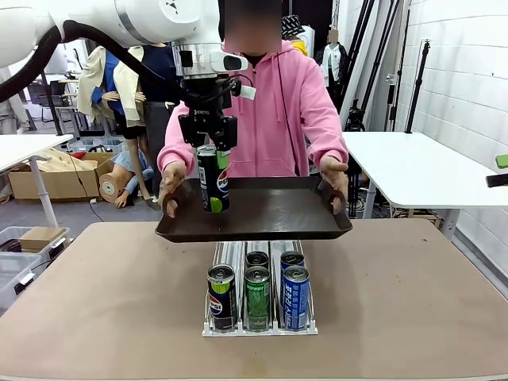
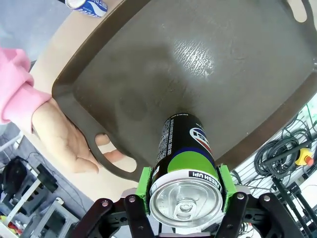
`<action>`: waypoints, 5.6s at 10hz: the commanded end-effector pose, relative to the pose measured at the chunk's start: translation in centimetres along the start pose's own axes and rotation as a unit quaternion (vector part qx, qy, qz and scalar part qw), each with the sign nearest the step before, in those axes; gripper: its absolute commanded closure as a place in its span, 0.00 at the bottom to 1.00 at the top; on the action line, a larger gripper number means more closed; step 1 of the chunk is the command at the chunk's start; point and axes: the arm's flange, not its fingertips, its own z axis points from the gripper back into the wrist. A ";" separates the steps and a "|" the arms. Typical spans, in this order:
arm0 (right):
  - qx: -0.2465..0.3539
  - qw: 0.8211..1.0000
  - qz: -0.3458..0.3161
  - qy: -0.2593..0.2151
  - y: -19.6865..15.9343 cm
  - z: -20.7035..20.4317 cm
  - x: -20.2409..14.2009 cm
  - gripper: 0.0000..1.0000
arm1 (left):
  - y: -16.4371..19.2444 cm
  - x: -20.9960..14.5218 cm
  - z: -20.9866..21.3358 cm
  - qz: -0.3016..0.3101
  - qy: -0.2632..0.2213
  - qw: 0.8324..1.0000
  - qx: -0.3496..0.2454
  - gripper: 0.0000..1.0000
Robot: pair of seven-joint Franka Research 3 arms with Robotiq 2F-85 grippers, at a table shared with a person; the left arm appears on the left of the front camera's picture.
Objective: Retrieve and hand over the desired beverage to the person.
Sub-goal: Place the picked can on the Handle tray extended by the person, then pick up another can of the same type that the person held from the Automatic Can Dispenser.
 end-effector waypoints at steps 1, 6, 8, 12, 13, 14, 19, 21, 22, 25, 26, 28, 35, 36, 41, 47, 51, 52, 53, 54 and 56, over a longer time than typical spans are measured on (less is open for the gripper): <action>0.006 1.000 0.007 -0.002 -0.1 0.1 0.0 0.00 | 0.0 0.2 0.4 -0.001 0.003 1.000 0.009 1.00; 0.006 1.000 0.007 -0.002 -0.1 0.1 0.0 0.00 | -0.3 -0.2 -1.0 -0.011 0.016 1.000 0.004 1.00; 0.006 1.000 0.007 -0.002 -0.1 0.1 0.0 0.00 | -0.5 -0.5 -1.6 -0.015 0.020 1.000 0.009 1.00; 0.006 1.000 0.007 -0.002 -0.1 0.1 0.0 0.00 | -0.5 -0.6 -1.8 -0.017 0.023 1.000 0.009 0.91; 0.006 1.000 0.007 -0.002 -0.1 0.1 0.0 0.00 | -0.3 -0.6 -1.7 -0.014 0.025 1.000 0.008 0.71; 0.006 1.000 0.007 -0.002 -0.1 0.1 0.0 0.00 | -0.2 -0.6 -1.6 -0.010 0.024 1.000 0.010 0.52; 0.006 1.000 0.007 -0.002 -0.1 0.1 0.0 0.00 | 0.1 -1.2 2.0 0.001 -0.006 1.000 0.028 0.00; 0.006 1.000 0.007 -0.002 -0.1 0.1 0.0 0.00 | 0.1 -2.0 3.7 0.005 -0.026 0.999 0.036 0.00; 0.006 1.000 0.007 -0.002 -0.1 0.1 0.0 0.00 | 0.2 -2.1 3.8 0.006 -0.027 0.999 0.037 0.00; 0.006 1.000 0.007 -0.002 -0.1 0.1 0.0 0.00 | -0.1 -2.2 3.7 0.005 -0.028 0.999 0.023 0.00; 0.006 1.000 0.007 -0.002 -0.1 0.1 0.0 0.00 | -0.1 -2.2 3.7 0.005 -0.028 0.999 0.023 0.00; 0.006 1.000 0.007 -0.002 -0.1 0.1 0.0 0.00 | -0.1 -2.2 3.7 0.005 -0.028 0.999 0.023 0.00; 0.006 1.000 0.007 -0.002 -0.1 0.1 0.0 0.00 | -0.1 -2.2 3.7 0.005 -0.028 0.999 0.023 0.00; 0.006 1.000 0.007 -0.002 -0.1 0.1 0.0 0.00 | -0.1 -2.2 3.7 0.005 -0.028 0.999 0.023 0.00; 0.006 1.000 0.007 -0.002 -0.1 0.1 0.0 0.00 | -0.1 -2.1 3.4 0.005 -0.022 1.000 0.022 0.00; 0.006 1.000 0.007 -0.002 -0.1 0.1 0.0 0.00 | 9.9 -8.6 9.1 0.120 -0.078 0.986 -0.085 0.00; 0.006 1.000 0.007 -0.002 -0.1 0.1 0.0 0.00 | 22.6 -19.4 9.4 0.225 -0.177 0.924 -0.252 0.00; 0.006 1.000 0.007 -0.002 -0.1 0.1 0.0 0.00 | 24.9 -21.7 8.3 0.254 -0.205 0.903 -0.281 0.00; 0.006 1.000 0.007 -0.002 -0.1 0.1 0.0 0.00 | 26.8 -23.8 6.7 0.277 -0.228 0.877 -0.320 0.00; 0.006 1.000 0.007 -0.002 -0.1 0.1 0.0 0.00 | 28.7 -25.7 4.0 0.303 -0.253 0.844 -0.363 0.00; 0.006 1.000 0.007 -0.002 -0.1 0.1 0.0 0.00 | 30.7 -28.4 -0.5 0.329 -0.298 0.789 -0.424 0.00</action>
